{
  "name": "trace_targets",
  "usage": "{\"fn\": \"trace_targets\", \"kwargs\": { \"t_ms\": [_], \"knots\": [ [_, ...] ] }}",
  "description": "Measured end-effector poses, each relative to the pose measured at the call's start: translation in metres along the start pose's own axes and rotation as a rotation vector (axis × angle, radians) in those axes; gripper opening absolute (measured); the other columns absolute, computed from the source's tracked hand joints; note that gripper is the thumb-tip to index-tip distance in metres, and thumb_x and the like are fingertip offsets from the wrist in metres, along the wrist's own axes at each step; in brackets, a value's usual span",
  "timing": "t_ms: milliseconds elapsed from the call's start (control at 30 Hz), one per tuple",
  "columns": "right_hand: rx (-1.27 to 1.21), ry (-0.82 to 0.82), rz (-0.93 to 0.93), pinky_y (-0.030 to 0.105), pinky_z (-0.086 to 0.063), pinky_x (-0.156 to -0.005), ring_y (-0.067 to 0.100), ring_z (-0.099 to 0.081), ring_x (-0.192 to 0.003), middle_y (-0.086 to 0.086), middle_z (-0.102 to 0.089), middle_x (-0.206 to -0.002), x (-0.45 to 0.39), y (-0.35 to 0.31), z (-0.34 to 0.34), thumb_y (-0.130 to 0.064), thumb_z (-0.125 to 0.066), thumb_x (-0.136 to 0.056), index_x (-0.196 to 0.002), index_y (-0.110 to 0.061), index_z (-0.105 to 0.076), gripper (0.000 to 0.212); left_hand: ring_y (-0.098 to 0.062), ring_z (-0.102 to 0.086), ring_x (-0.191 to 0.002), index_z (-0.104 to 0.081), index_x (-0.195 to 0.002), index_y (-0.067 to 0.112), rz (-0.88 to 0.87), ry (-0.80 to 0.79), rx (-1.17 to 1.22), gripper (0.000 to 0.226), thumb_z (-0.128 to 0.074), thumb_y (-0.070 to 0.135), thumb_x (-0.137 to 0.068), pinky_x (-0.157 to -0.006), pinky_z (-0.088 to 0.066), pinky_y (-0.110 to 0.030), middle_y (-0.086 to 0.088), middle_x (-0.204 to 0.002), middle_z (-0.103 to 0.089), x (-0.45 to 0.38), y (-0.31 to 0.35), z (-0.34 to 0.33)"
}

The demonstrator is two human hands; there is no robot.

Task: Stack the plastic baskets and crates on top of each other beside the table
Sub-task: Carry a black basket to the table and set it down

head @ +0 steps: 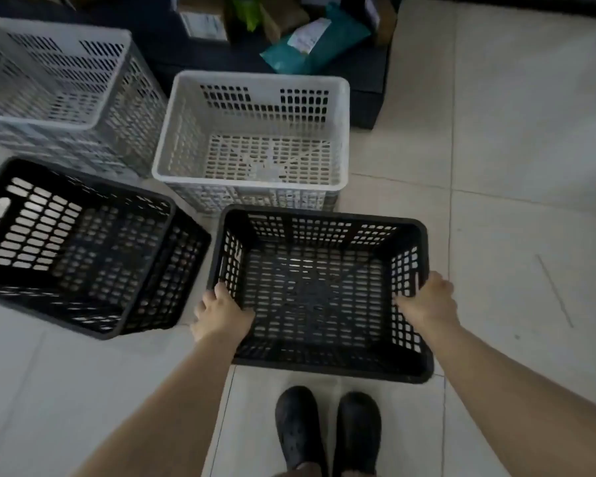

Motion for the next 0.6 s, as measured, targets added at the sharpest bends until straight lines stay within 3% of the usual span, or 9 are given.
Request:
{"fn": "trace_targets", "kwargs": {
  "t_ms": [67,133,200,300,400,467,533,600],
  "knots": [
    [0.066,0.082,-0.117,0.051,-0.036,-0.106,0.037,-0.033,-0.133,0.014,-0.026,-0.148,-0.028,0.015,-0.015,-0.028,-0.069,-0.080,-0.146,-0.009,-0.017,0.086,-0.032,-0.019,-0.142,-0.009,-0.149,0.014,0.058,0.066,0.014,0.084,-0.058,0.035,-0.084,-0.113,-0.023,-0.048,-0.009,-0.155,-0.018,-0.032,-0.003,-0.015],
    [0.082,0.058,-0.248,0.054,-0.023,-0.114,0.036,-0.017,-0.142,0.011,-0.008,-0.158,-0.056,0.034,-0.035,-0.026,-0.069,-0.081,-0.150,-0.009,0.000,0.100,-0.032,-0.016,-0.144,-0.002,-0.151,0.014,0.111,0.090,0.025,0.088,-0.057,0.035,-0.085,-0.116,-0.018,-0.048,-0.010,-0.158,-0.013,-0.065,-0.005,-0.028],
    [0.012,0.009,-0.350,0.051,-0.027,-0.113,0.037,-0.025,-0.140,0.015,-0.013,-0.157,-0.082,0.051,-0.055,-0.018,-0.070,-0.080,-0.150,-0.004,0.004,0.103,-0.033,-0.018,-0.144,0.001,-0.152,0.016,0.158,0.094,0.068,0.089,-0.056,0.034,-0.085,-0.117,-0.015,-0.049,-0.010,-0.159,-0.012,-0.092,-0.007,-0.041],
    [-0.119,0.026,-0.347,0.037,-0.048,-0.087,0.038,-0.051,-0.117,0.024,-0.044,-0.136,-0.103,0.063,-0.070,-0.002,-0.061,-0.083,-0.140,0.004,-0.025,0.068,-0.039,-0.026,-0.138,-0.007,-0.151,0.019,0.184,0.139,0.173,0.086,-0.059,0.030,-0.084,-0.111,-0.025,-0.051,-0.016,-0.154,-0.021,-0.116,-0.012,-0.045],
    [-0.163,0.111,-0.322,0.037,-0.049,-0.079,0.038,-0.054,-0.111,0.024,-0.048,-0.129,-0.111,0.062,-0.065,-0.001,-0.061,-0.082,-0.131,0.005,-0.038,0.055,-0.041,-0.038,-0.131,-0.019,-0.149,0.016,0.269,0.141,0.350,0.082,-0.064,0.024,-0.081,-0.107,-0.035,-0.049,-0.021,-0.145,-0.038,-0.137,-0.021,-0.039],
    [-0.195,0.088,-0.325,0.032,-0.050,-0.067,0.033,-0.061,-0.087,0.025,-0.058,-0.112,-0.112,0.062,-0.058,-0.003,-0.061,-0.082,-0.122,0.007,-0.049,0.043,-0.039,-0.056,-0.111,-0.044,-0.137,0.006,0.279,0.097,0.423,0.063,-0.063,0.016,-0.079,-0.097,-0.047,-0.044,-0.021,-0.121,-0.059,-0.141,-0.024,-0.033],
    [-0.182,0.059,-0.308,0.025,-0.043,-0.049,0.026,-0.056,-0.062,0.024,-0.062,-0.093,-0.109,0.065,-0.045,-0.003,-0.056,-0.083,-0.110,0.009,-0.057,0.029,-0.039,-0.062,-0.097,-0.057,-0.122,0.000,0.283,0.099,0.485,0.046,-0.062,0.010,-0.078,-0.089,-0.053,-0.043,-0.020,-0.103,-0.064,-0.132,-0.027,-0.022],
    [-0.164,0.081,-0.302,0.024,-0.039,-0.046,0.029,-0.057,-0.065,0.025,-0.063,-0.096,-0.093,0.069,-0.023,0.000,-0.055,-0.084,-0.108,0.010,-0.057,0.026,-0.041,-0.062,-0.098,-0.058,-0.118,-0.002,0.290,0.113,0.445,0.042,-0.062,0.010,-0.078,-0.081,-0.052,-0.039,-0.023,-0.108,-0.064,-0.112,-0.027,-0.006]
  ]
}}
Point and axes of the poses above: each hand's wrist, its own x-axis away from the middle knuckle, its own z-axis out of the back of the hand, y = z × x, the point moved 6 cm from there along -x, towards the middle knuckle
